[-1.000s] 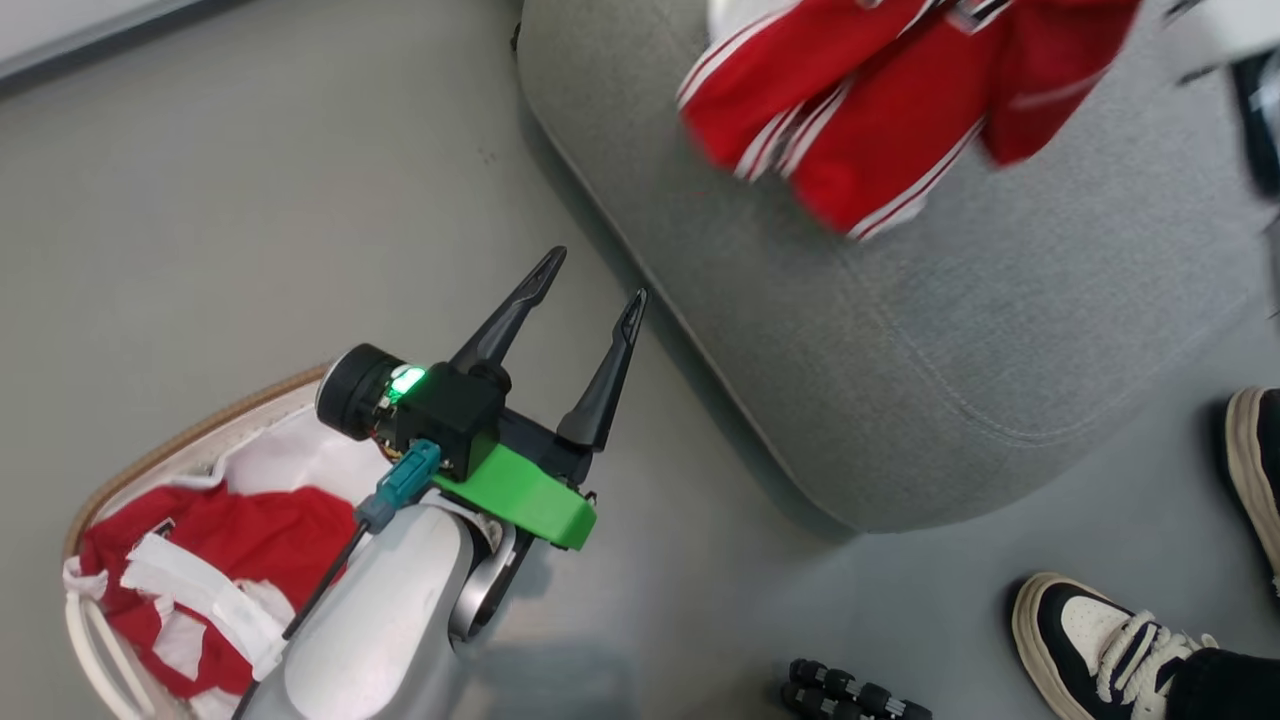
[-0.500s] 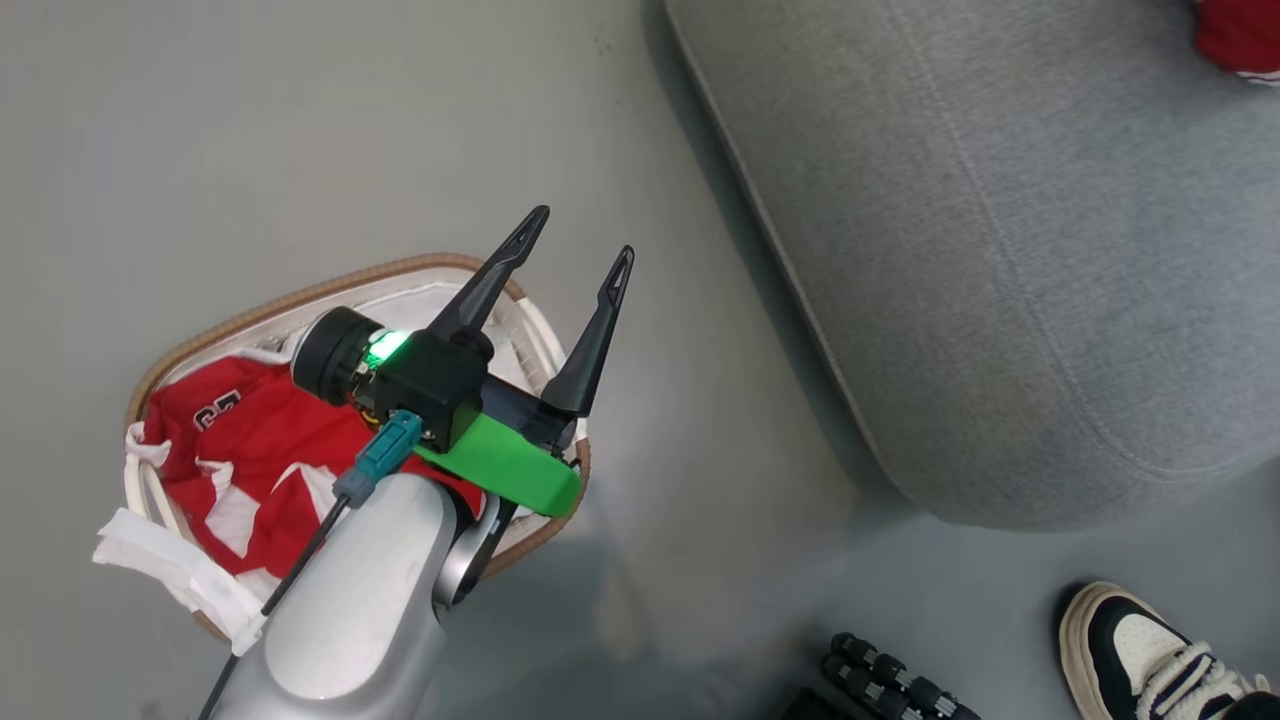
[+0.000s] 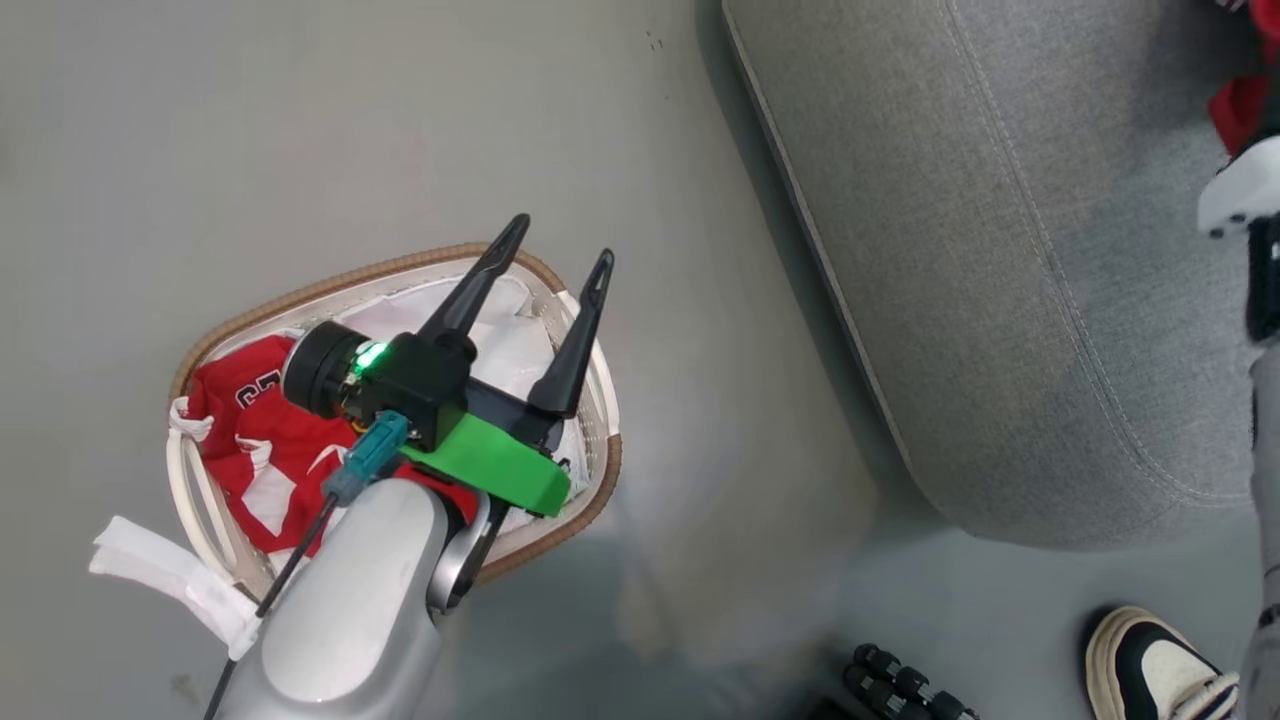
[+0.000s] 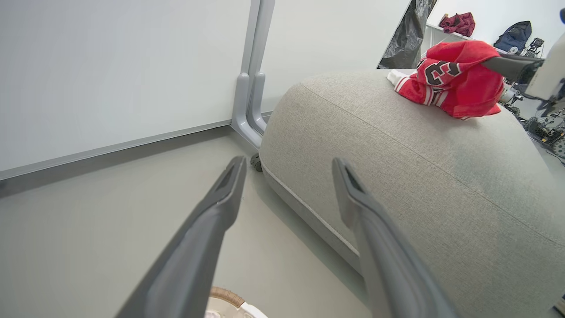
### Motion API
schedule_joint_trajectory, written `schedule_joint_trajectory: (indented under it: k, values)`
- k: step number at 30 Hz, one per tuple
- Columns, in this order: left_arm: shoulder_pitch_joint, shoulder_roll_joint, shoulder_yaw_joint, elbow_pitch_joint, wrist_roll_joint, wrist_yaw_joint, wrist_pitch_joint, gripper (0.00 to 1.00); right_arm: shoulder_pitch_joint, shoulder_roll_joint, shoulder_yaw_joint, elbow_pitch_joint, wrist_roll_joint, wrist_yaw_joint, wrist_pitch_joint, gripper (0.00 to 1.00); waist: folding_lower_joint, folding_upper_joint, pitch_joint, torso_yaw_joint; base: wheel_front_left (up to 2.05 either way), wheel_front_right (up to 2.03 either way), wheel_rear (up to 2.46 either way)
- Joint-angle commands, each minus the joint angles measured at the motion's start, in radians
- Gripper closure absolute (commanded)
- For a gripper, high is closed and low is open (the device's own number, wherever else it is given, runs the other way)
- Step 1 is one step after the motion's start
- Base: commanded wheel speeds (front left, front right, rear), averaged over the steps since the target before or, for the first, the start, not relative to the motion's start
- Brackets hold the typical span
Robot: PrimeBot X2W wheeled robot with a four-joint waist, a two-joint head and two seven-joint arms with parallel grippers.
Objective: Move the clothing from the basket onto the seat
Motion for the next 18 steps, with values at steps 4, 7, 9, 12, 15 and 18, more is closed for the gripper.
schedule_joint_trajectory:
  k: [4, 7, 9, 12, 15, 18]
  values:
    - [0.043, -0.012, 0.05, 0.012, 0.008, -0.002, 0.001, 0.0, 0.116, 0.037, -0.043, -0.084, 0.019, -0.001, -0.002, 0.0, -0.0001, 0.0, -0.063, 0.029, 0.0, 0.0, 0.0]
    - [0.08, -0.021, 0.099, 0.015, 0.015, -0.002, 0.001, 0.0, 0.195, 0.063, -0.054, -0.136, 0.028, -0.001, -0.002, 0.0, -0.0001, 0.0, -0.107, 0.049, 0.0, 0.0, 0.0]
    - [0.107, -0.029, 0.138, 0.014, 0.024, -0.002, 0.001, 0.0, 0.248, 0.077, -0.047, -0.164, 0.033, -0.001, -0.002, 0.0, -0.0001, 0.0, -0.134, 0.062, 0.0, 0.0, 0.0]
    - [0.146, -0.043, 0.198, 0.017, 0.038, -0.001, 0.001, 0.0, 0.313, 0.101, -0.023, -0.2, 0.037, -0.001, -0.002, 0.0, -0.0001, 0.0, -0.172, 0.082, 0.0, 0.0, 0.0]
    - [0.188, -0.056, 0.267, 0.017, 0.054, -0.001, 0.001, 0.0, 0.366, 0.122, 0.011, -0.225, 0.051, -0.001, -0.002, 0.0, -0.0001, 0.0, -0.21, 0.105, 0.0, 0.0, 0.0]
    - [0.233, -0.077, 0.345, 0.026, 0.087, 0.0, 0.001, 0.0, 0.416, 0.147, 0.059, -0.249, 0.068, -0.001, -0.002, 0.0, -0.0001, 0.0, -0.254, 0.144, 0.0, 0.0, 0.0]
